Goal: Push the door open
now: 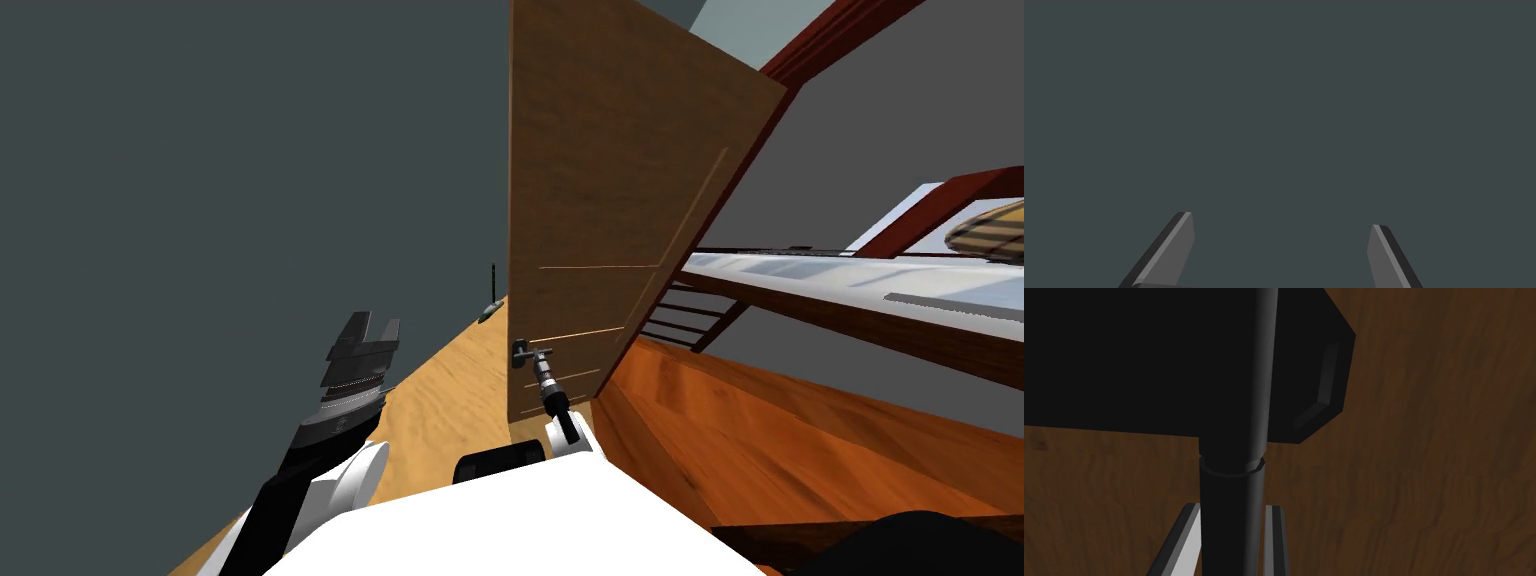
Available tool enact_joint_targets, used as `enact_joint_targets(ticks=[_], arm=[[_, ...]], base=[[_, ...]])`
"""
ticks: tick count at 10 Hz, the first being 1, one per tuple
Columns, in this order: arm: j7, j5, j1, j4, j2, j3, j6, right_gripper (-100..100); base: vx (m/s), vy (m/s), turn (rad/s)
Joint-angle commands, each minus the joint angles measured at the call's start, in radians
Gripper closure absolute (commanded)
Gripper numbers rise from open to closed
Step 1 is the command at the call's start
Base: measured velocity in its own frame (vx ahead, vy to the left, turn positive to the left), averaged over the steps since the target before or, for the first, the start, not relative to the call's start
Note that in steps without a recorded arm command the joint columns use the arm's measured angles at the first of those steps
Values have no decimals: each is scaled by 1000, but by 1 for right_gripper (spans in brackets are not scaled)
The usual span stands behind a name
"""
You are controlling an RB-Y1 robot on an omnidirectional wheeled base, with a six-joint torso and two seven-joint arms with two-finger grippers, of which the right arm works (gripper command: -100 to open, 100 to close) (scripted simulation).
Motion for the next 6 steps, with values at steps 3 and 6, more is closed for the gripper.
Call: enact_joint_targets(ticks=[3, 6], arm=[[-1, -9, 3, -4, -35, -33, -1, 100], [-2, -18, 5, -8, -41, -64, -2, 100]], base=[[151, 97, -76], [177, 109, -78]])
